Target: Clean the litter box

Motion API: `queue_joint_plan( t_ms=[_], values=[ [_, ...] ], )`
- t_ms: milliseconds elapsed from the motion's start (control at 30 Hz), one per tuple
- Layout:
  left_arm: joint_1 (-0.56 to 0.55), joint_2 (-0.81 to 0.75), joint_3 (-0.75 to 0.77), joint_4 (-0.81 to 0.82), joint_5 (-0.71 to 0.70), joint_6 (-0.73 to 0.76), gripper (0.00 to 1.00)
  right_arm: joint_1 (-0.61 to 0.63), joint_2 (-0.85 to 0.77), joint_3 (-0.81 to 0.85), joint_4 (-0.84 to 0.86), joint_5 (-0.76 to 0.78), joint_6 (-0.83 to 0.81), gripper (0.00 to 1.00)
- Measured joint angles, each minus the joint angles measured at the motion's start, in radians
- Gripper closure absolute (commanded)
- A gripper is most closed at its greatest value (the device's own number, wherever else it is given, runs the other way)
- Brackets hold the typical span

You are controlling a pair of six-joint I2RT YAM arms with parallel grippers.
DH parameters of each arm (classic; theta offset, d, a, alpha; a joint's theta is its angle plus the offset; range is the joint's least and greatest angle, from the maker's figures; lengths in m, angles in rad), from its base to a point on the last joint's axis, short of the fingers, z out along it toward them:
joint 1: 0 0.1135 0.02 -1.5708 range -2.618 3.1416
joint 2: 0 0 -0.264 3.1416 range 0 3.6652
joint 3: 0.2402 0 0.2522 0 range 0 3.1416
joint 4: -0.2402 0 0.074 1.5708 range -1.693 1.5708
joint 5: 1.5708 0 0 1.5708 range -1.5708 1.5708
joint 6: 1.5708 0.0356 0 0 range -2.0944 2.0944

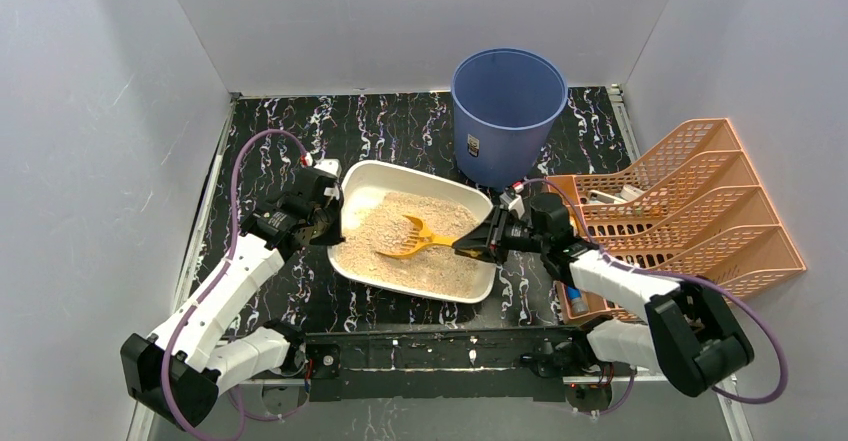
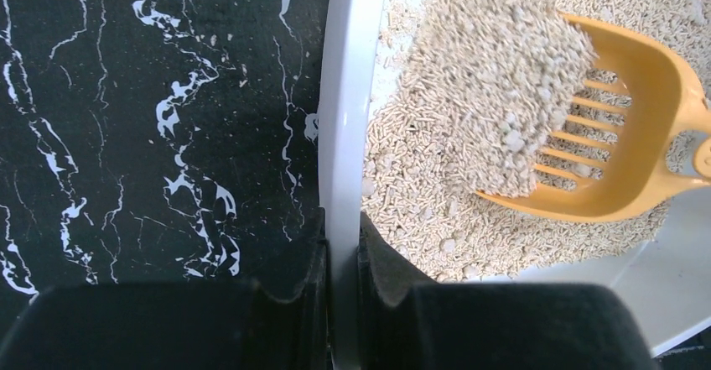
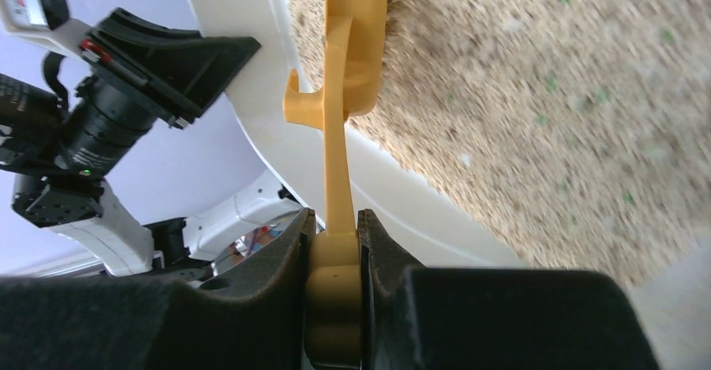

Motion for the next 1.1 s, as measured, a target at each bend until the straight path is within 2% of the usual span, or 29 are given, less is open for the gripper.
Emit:
queue_joint_plan(
  t_ms=[333,667,900,1100],
  values=[
    [-0.003,0.002,-0.003,-0.021,0.067,-0.036,1.00,0.118,0.179,0.000,0.364,0.094,0.140,0.99],
    [-0.006,0.003,-0.034,-0.014,0.065,-0.086,1.00,0.180,0.320,-0.007,0.596,0.142,0.220,0.99],
    [-0.013,0.005,-0.062,-0.010,0.034,-0.119,1.00,0.182,0.308,-0.049,0.647,0.145,0.227,0.99],
    [-0.014,0.006,-0.080,-0.003,0.021,-0.145,1.00,0.179,0.207,-0.103,0.617,0.156,0.193,0.99]
  ],
)
